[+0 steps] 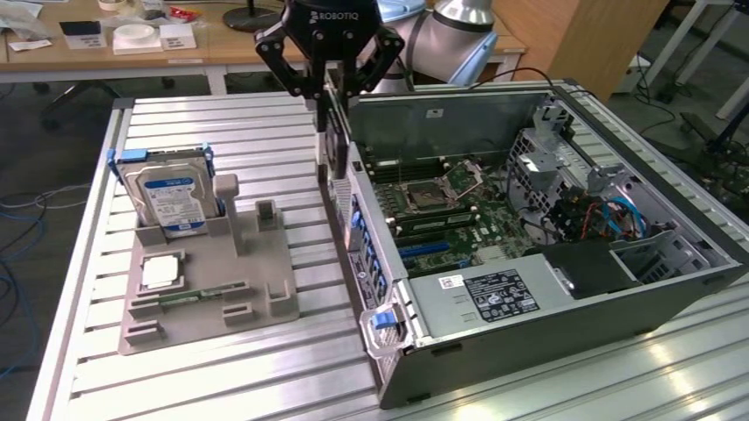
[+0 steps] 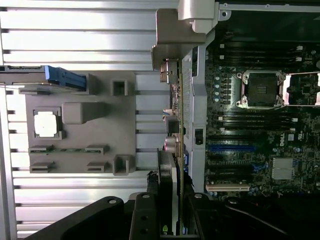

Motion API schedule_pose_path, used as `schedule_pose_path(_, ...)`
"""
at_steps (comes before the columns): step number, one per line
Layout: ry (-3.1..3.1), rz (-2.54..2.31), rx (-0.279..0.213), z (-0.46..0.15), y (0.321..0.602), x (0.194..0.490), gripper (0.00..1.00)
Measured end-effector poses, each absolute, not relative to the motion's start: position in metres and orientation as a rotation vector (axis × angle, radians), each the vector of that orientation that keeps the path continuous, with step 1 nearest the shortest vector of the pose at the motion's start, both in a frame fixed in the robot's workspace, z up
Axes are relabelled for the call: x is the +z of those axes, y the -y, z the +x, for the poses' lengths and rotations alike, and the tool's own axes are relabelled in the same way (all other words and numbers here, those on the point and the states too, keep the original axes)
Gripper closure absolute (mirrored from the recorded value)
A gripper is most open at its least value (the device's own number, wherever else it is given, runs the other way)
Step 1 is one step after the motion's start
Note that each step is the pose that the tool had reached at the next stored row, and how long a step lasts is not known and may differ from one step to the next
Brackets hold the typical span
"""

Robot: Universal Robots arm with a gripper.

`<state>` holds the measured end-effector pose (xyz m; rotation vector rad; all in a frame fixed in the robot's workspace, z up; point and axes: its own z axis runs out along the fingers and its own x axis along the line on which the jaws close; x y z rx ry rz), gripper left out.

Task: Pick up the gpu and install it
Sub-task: 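Pick up the gpu and move the gpu toward the slot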

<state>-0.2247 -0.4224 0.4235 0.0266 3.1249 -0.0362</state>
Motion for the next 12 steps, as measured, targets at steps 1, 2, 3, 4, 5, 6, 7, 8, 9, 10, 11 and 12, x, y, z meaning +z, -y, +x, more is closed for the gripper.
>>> schedule_pose_path(1,-3.125,0.027,-0.036,-0.2238,0.4224,0.4235,0.72)
schedule_pose_path(2,-3.125,0.027,-0.036,-0.223,0.4224,0.4235,0.72)
schedule_pose_path(3,-3.125,0.027,-0.036,-0.2221,0.4224,0.4235,0.72)
schedule_pose_path(4,-3.125,0.027,-0.036,-0.2213,0.4224,0.4235,0.72)
schedule_pose_path(5,-3.125,0.027,-0.036,-0.2204,0.4224,0.4235,0.72)
schedule_pose_path(6,-3.125,0.027,-0.036,-0.2195,0.4224,0.4235,0.72)
schedule_pose_path(7,-3.125,0.027,-0.036,-0.2187,0.4224,0.4235,0.72)
schedule_pose_path(8,-3.125,0.027,-0.036,-0.2179,0.4224,0.4235,0.72)
schedule_pose_path(9,-3.125,0.027,-0.036,-0.217,0.4224,0.4235,0.72)
schedule_pose_path(10,-3.125,0.027,-0.036,-0.2161,0.4224,0.4234,0.72)
schedule_pose_path(11,-3.125,0.027,-0.036,-0.2152,0.4224,0.4234,0.72)
schedule_pose_path(12,-3.125,0.027,-0.036,-0.2143,0.4224,0.4234,0.72)
